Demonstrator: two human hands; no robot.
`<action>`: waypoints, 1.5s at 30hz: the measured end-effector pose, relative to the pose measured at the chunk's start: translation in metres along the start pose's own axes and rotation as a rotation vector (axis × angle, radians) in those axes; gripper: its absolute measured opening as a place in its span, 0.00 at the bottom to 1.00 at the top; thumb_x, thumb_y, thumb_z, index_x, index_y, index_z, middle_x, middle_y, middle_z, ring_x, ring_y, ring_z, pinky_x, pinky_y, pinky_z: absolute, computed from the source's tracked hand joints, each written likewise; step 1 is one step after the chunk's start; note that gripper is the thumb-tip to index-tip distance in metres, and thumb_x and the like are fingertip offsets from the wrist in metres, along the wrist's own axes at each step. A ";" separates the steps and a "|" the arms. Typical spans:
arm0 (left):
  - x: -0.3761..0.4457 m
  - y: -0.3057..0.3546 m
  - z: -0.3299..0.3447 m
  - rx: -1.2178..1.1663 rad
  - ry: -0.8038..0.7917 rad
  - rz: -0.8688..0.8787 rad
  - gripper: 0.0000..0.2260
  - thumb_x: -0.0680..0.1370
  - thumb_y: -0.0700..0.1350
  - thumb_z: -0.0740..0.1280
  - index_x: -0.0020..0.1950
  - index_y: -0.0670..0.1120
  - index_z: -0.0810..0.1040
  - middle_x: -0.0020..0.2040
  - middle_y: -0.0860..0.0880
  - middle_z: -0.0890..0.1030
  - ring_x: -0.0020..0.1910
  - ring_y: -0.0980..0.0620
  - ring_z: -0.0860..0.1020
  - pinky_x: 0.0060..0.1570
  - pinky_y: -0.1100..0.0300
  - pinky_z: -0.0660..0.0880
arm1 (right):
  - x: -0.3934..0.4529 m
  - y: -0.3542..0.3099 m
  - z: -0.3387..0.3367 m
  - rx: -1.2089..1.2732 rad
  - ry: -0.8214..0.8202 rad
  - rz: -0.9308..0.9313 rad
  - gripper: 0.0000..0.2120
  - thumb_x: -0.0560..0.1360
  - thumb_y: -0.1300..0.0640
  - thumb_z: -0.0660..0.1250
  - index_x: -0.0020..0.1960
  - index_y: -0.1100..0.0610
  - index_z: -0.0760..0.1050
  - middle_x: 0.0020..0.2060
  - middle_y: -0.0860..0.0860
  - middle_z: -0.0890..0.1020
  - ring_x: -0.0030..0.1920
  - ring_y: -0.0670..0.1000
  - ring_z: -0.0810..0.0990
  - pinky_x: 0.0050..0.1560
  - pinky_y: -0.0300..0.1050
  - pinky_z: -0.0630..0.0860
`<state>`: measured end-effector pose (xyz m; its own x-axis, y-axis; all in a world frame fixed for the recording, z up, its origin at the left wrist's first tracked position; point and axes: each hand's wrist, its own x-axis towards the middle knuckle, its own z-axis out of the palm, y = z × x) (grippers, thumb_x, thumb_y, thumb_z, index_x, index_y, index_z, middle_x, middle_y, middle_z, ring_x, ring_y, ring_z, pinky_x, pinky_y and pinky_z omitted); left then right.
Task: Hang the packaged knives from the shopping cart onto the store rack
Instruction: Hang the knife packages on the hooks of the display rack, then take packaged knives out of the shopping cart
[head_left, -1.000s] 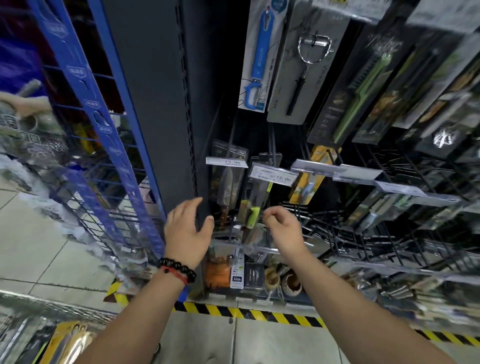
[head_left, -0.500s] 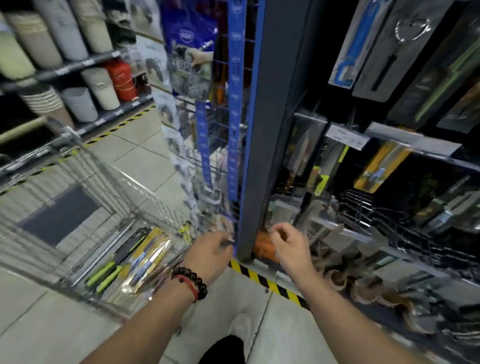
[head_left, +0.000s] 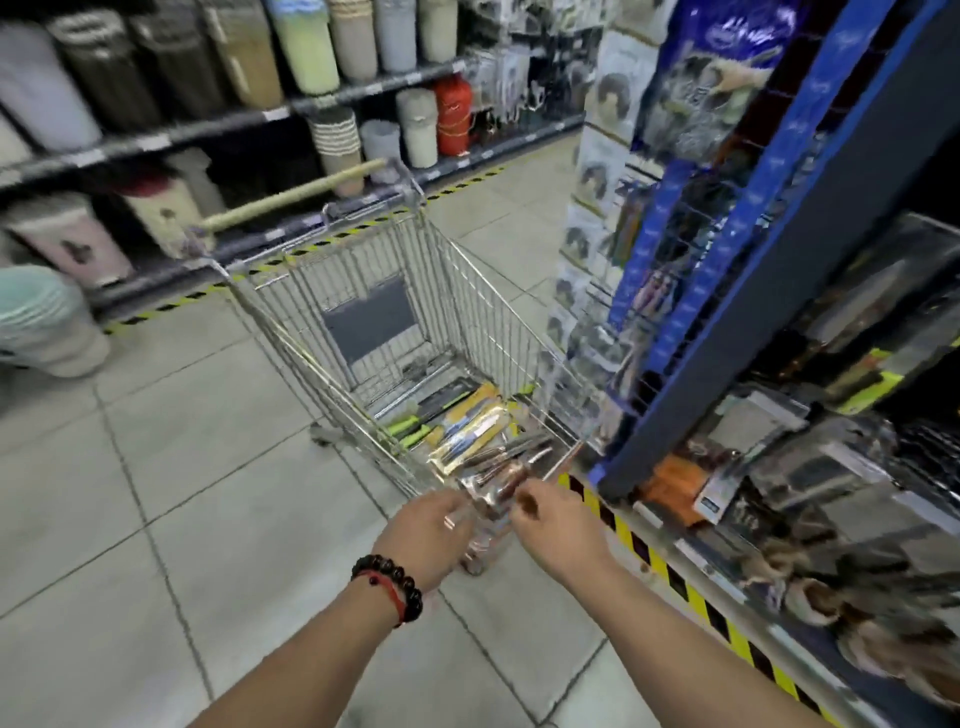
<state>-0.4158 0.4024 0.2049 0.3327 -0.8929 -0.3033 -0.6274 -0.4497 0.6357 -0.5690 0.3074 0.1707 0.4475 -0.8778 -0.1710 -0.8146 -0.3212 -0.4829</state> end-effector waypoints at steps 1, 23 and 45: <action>-0.002 -0.021 -0.014 -0.006 0.004 -0.012 0.12 0.79 0.51 0.61 0.61 0.54 0.77 0.61 0.53 0.78 0.58 0.53 0.75 0.57 0.61 0.71 | 0.004 -0.022 0.014 -0.011 -0.015 -0.025 0.11 0.72 0.47 0.60 0.46 0.52 0.75 0.42 0.52 0.83 0.46 0.56 0.80 0.39 0.47 0.72; 0.164 -0.224 -0.248 0.063 -0.159 0.144 0.09 0.77 0.49 0.63 0.55 0.52 0.78 0.57 0.53 0.80 0.56 0.53 0.77 0.57 0.58 0.73 | 0.169 -0.290 0.150 0.088 0.061 0.160 0.09 0.74 0.50 0.61 0.46 0.53 0.76 0.40 0.50 0.82 0.42 0.54 0.79 0.40 0.48 0.78; 0.474 -0.189 -0.225 0.149 -0.744 0.159 0.14 0.77 0.43 0.61 0.63 0.49 0.73 0.58 0.46 0.79 0.52 0.47 0.78 0.51 0.57 0.75 | 0.362 -0.245 0.185 0.672 0.256 0.971 0.06 0.77 0.56 0.64 0.52 0.55 0.77 0.45 0.51 0.82 0.45 0.54 0.79 0.46 0.46 0.75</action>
<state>0.0185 0.0690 0.1005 -0.2966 -0.7027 -0.6467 -0.7338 -0.2656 0.6253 -0.1394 0.1346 0.0681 -0.3930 -0.7199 -0.5721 -0.3821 0.6938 -0.6105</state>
